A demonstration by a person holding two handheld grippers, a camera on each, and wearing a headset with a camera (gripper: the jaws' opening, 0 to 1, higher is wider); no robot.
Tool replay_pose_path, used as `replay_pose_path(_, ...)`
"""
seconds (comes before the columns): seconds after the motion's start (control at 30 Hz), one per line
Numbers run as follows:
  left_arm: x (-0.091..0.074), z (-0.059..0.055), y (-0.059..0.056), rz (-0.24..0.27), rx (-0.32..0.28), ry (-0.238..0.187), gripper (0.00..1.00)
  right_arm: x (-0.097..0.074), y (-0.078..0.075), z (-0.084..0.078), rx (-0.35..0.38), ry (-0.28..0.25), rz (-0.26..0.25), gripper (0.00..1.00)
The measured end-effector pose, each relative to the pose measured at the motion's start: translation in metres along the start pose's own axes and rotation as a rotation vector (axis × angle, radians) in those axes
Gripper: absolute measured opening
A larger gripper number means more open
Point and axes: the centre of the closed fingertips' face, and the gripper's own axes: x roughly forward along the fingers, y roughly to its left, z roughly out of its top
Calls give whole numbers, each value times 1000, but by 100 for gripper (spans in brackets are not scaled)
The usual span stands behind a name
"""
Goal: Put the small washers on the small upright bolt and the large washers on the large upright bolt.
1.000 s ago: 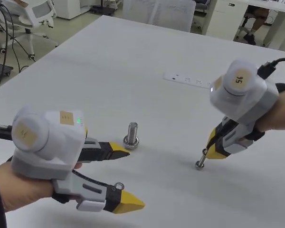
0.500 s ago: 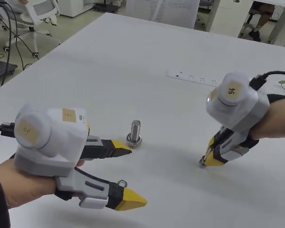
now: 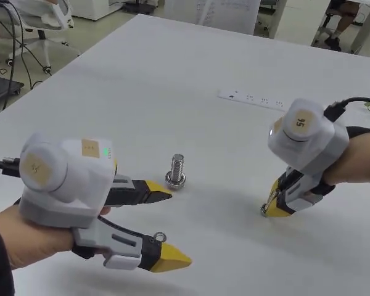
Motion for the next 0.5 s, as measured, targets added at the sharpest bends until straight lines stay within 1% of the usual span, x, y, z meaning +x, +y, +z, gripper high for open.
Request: replay_pose_path(0.5,1,0,-2,-3,1,5,63,-2,-1,-6,14,-4,-11,18)
